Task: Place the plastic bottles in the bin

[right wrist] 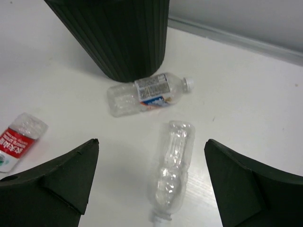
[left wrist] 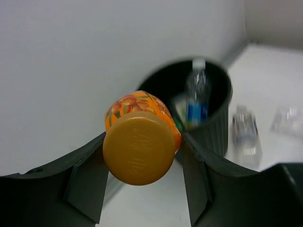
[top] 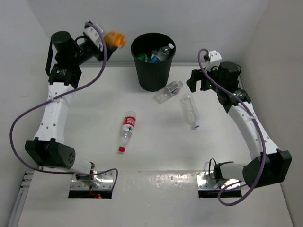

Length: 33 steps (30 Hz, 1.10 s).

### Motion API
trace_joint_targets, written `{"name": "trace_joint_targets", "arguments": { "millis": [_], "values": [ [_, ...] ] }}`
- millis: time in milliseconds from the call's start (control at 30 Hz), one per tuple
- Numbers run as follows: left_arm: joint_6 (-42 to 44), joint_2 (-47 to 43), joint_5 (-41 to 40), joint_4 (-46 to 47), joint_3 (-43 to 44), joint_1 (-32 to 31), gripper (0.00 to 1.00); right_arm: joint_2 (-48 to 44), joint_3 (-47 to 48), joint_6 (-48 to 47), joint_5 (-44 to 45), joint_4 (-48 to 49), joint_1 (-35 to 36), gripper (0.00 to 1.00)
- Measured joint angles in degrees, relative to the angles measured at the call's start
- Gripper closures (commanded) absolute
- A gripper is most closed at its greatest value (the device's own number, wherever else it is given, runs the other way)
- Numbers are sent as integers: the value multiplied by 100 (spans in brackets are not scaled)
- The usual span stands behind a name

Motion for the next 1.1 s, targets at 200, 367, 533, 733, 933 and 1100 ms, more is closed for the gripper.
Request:
{"name": "trace_joint_targets", "arguments": {
  "millis": [200, 367, 533, 733, 933, 1100],
  "values": [
    [-1231, 1174, -876, 1672, 1115, -901, 65, -372, -533, -4, 26, -293, -251, 10],
    [-1506, 2850, -1488, 1996, 2151, -1283, 65, -490, -697, -42, 103, -463, -437, 11],
    [-1355, 4498, -2210, 1716, 3591, -1464, 28, -492, -881, -168, 129, -581, -505, 11],
    [-605, 4972, -3303, 1504, 3648, -1762, 1, -450, -1215, -358, 90, -763, -503, 11],
    [-348, 4736, -3825, 1604, 3532, -2009, 1, -142, -1515, -417, 260, -750, -341, 10],
    [-501, 3860, -3969, 1589, 3174, -1991, 1, 468, -1523, -411, 487, -457, -50, 10]
  ]
}}
